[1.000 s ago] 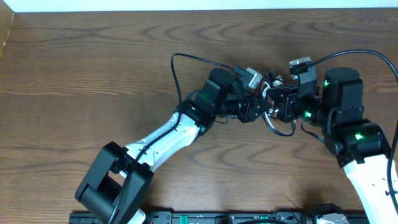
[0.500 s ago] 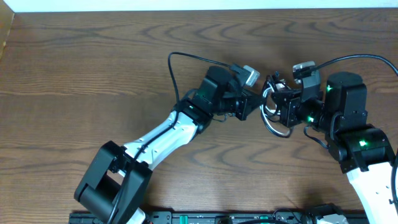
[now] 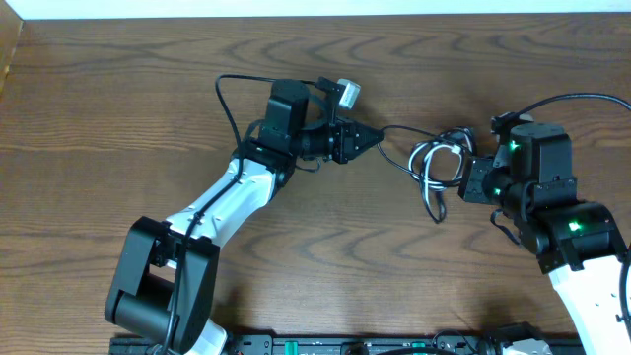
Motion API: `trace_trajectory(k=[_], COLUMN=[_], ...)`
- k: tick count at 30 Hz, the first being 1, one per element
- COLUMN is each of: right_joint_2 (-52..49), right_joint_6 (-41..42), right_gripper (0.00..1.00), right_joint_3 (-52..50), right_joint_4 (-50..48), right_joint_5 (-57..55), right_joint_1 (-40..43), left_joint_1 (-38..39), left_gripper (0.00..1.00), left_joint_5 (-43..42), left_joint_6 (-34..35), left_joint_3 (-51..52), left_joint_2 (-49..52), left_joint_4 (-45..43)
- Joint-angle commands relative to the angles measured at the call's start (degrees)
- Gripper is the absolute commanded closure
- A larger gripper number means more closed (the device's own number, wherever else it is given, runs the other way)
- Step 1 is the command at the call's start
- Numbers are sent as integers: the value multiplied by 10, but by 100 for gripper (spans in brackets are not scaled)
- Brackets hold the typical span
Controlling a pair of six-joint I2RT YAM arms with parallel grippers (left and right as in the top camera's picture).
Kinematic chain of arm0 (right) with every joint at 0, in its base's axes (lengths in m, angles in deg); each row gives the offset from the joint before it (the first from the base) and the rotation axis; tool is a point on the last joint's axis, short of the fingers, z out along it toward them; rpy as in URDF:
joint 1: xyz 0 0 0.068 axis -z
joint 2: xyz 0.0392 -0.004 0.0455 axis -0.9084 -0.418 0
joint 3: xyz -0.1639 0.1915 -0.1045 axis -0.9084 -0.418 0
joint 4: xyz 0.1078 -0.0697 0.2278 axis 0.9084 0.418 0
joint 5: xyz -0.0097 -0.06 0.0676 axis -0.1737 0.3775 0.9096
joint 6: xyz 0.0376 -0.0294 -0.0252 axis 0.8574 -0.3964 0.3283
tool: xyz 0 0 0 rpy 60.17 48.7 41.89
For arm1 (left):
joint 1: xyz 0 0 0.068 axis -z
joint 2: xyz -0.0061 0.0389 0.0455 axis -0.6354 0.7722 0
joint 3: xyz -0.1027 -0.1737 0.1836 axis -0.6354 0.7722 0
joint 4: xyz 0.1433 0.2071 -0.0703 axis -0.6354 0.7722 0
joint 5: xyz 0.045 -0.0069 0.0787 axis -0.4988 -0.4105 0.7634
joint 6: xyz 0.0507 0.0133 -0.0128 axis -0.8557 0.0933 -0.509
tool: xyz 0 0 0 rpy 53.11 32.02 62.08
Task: Untangle cables
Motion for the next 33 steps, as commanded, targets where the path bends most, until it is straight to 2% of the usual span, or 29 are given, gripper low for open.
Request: trace_trajectory(k=[1, 9, 15, 17, 21, 25, 29, 31, 33], right_joint_2=[-14, -87, -127, -131, -132, -131, -124, -118, -111], right_joint_6=[66, 93, 101, 101, 56, -14, -55, -95, -92], right_gripper=[99, 99, 99, 99, 99, 99, 99, 99, 99], right_joint_3=[2, 2, 2, 2, 2, 2, 3, 3, 3], right_joint_4=[27, 32, 32, 28, -21, -85, -149, -182, -182], right_joint_5=[-126, -148, -131, -115, -25, 96, 235, 340, 340], right_joint_1=[5, 5, 3, 1, -15, -24, -24, -24, -24], left_joint_1=[-28, -76, -154, -169, -174, -174, -174, -174, -174], left_gripper=[93, 93, 93, 92, 92, 78, 78, 78, 78], left_joint_5=[2, 3, 3, 3, 3, 3, 3, 3, 3], left_joint_6=[14, 16, -6, -34, -77, -93, -114, -125, -127], left_joint_3=[2, 2, 2, 2, 2, 2, 2, 4, 8], left_joint_2=[-24, -130, -209, -229, -249, -242, -231, -227, -226], left_joint_4=[0, 49, 150, 193, 269, 298, 320, 325, 325])
